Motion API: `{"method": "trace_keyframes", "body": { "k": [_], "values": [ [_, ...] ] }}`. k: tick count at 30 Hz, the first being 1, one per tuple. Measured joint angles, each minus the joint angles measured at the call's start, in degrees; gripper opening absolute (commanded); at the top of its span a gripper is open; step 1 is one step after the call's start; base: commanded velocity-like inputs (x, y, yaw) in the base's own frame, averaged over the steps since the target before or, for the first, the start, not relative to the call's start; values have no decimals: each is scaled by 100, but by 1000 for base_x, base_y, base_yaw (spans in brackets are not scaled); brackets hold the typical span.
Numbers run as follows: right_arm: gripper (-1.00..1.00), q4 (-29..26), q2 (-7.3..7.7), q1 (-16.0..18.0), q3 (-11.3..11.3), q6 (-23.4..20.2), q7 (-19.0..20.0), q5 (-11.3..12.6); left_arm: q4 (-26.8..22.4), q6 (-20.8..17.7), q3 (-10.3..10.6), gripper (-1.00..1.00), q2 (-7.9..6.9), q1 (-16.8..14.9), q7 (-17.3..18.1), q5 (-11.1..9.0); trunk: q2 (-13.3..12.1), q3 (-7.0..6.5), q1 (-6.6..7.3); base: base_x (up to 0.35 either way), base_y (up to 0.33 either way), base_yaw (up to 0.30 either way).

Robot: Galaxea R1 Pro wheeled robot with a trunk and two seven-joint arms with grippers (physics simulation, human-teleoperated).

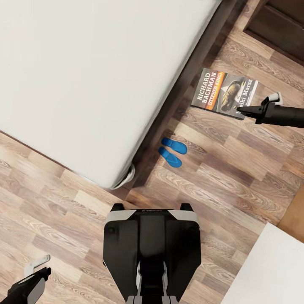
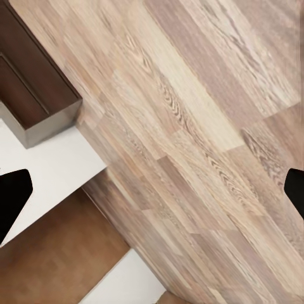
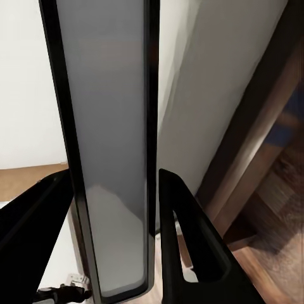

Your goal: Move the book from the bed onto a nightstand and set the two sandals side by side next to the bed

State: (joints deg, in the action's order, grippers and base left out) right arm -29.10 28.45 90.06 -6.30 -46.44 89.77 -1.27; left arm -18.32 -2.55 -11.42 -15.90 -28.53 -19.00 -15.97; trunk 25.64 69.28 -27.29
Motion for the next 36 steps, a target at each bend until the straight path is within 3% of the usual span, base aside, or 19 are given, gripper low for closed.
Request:
{"method": "trace_keyframes", "body": {
  "k": [8,23,36],
  "values": [
    [-100,0,-2,-1,0,0,0,0,1,-10,0,100,0,-1,1,-1,0,-70,-2,-77,0,-168],
    [-100,0,-4,4,-1,0,0,1,8,-11,0,100,0,-1,-7,6,0,-200,-2,-263,0,-169],
    [-100,0,4,1,-8,0,0,7,-2,0,0,100,0,1,7,1,0,-304,0,-48,0,-163]
  ]
}}
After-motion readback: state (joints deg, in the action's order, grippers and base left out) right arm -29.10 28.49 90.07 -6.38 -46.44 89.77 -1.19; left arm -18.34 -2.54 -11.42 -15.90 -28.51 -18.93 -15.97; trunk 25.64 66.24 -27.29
